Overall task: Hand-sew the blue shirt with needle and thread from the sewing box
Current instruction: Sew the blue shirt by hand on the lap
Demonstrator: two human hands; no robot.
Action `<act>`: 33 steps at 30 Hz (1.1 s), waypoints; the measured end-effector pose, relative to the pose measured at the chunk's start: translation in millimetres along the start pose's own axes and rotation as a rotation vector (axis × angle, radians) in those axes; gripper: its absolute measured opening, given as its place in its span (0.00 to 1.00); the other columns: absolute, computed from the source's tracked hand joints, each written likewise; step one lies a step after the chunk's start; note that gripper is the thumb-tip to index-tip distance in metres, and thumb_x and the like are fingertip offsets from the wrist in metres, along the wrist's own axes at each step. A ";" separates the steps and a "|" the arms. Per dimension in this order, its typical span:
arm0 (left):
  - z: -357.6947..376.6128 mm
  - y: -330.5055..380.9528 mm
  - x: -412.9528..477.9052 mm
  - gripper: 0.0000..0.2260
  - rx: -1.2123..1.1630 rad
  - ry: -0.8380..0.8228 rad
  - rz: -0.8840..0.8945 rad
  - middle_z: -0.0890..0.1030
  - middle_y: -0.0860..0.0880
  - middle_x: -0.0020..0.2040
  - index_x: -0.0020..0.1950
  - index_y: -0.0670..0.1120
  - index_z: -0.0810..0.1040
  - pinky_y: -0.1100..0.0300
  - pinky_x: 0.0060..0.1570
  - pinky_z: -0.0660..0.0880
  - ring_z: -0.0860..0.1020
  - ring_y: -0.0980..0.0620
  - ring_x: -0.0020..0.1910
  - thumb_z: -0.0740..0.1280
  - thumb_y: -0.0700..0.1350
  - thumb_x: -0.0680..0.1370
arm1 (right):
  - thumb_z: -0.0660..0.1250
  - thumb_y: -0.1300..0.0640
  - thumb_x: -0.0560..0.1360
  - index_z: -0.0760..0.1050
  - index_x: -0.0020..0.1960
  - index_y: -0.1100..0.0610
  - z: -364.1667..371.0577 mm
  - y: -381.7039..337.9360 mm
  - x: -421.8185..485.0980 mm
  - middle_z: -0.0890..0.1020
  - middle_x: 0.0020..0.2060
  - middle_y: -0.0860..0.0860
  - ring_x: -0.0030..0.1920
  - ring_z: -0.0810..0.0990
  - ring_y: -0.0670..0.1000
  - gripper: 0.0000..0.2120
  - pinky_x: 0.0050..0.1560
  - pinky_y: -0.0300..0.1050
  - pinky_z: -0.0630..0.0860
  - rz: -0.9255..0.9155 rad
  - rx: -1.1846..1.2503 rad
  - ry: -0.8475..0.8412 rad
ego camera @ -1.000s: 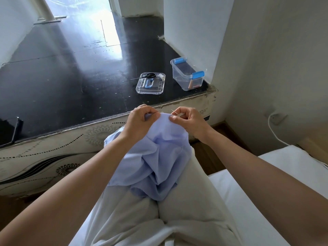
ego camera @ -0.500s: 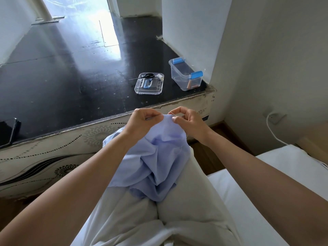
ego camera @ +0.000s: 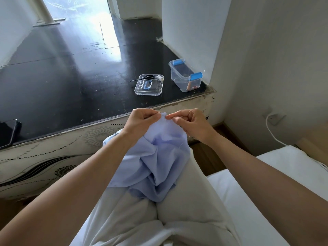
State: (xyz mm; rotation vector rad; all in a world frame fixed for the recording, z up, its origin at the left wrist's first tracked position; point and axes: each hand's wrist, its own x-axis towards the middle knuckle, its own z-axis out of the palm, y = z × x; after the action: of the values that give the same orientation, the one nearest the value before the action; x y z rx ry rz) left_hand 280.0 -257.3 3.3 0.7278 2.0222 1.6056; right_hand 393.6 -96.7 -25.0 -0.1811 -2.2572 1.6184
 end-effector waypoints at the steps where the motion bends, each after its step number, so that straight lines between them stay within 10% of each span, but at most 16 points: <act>1: 0.0 0.1 -0.8 0.09 -0.007 -0.003 -0.002 0.83 0.56 0.34 0.41 0.48 0.83 0.67 0.39 0.76 0.78 0.62 0.33 0.69 0.36 0.77 | 0.64 0.60 0.80 0.80 0.57 0.58 0.3 0.1 -0.3 0.85 0.46 0.60 0.44 0.83 0.61 0.09 0.44 0.51 0.82 0.002 -0.001 -0.003; 12: -0.7 0.7 -3.4 0.06 0.021 -0.018 -0.028 0.83 0.48 0.40 0.43 0.47 0.84 0.58 0.43 0.76 0.78 0.53 0.40 0.70 0.38 0.77 | 0.63 0.63 0.80 0.80 0.59 0.62 -1.9 2.9 -2.3 0.84 0.47 0.58 0.44 0.83 0.50 0.10 0.41 0.37 0.80 -0.002 0.023 -0.062; 19: -1.5 -4.4 1.6 0.06 0.195 -0.033 0.053 0.83 0.45 0.43 0.45 0.48 0.84 0.54 0.47 0.76 0.77 0.51 0.41 0.70 0.37 0.76 | 0.63 0.63 0.80 0.80 0.58 0.63 -4.3 2.1 -1.0 0.80 0.32 0.38 0.33 0.78 0.42 0.10 0.36 0.32 0.75 0.005 -0.124 -0.092; 22: -4.0 -9.4 5.2 0.05 0.308 -0.052 0.122 0.85 0.45 0.43 0.47 0.44 0.85 0.52 0.50 0.78 0.79 0.52 0.42 0.70 0.38 0.76 | 0.63 0.62 0.80 0.76 0.65 0.56 -4.8 -0.1 -0.7 0.77 0.27 0.50 0.26 0.71 0.45 0.14 0.33 0.37 0.74 0.036 -0.186 -0.139; 25: -4.7 -11.1 6.4 0.04 0.396 -0.097 0.175 0.85 0.47 0.42 0.46 0.45 0.86 0.49 0.52 0.79 0.82 0.48 0.44 0.71 0.41 0.76 | 0.60 0.65 0.80 0.66 0.74 0.55 -5.3 -6.9 0.9 0.76 0.25 0.41 0.24 0.69 0.43 0.22 0.30 0.31 0.69 0.108 -0.172 -0.241; 33: -7.6 -12.1 7.9 0.05 0.514 -0.125 0.215 0.85 0.51 0.41 0.44 0.50 0.86 0.46 0.48 0.78 0.82 0.47 0.44 0.70 0.47 0.73 | 0.59 0.62 0.81 0.72 0.62 0.54 -5.2 -8.7 4.5 0.75 0.31 0.55 0.24 0.72 0.42 0.11 0.27 0.32 0.68 0.200 -0.196 -0.321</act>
State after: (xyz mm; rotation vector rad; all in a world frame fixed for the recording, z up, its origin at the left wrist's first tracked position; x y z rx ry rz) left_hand 267.6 -260.0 -7.0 1.2317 2.3478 1.1041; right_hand 392.2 -93.6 -14.4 -0.2165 -2.7217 1.6176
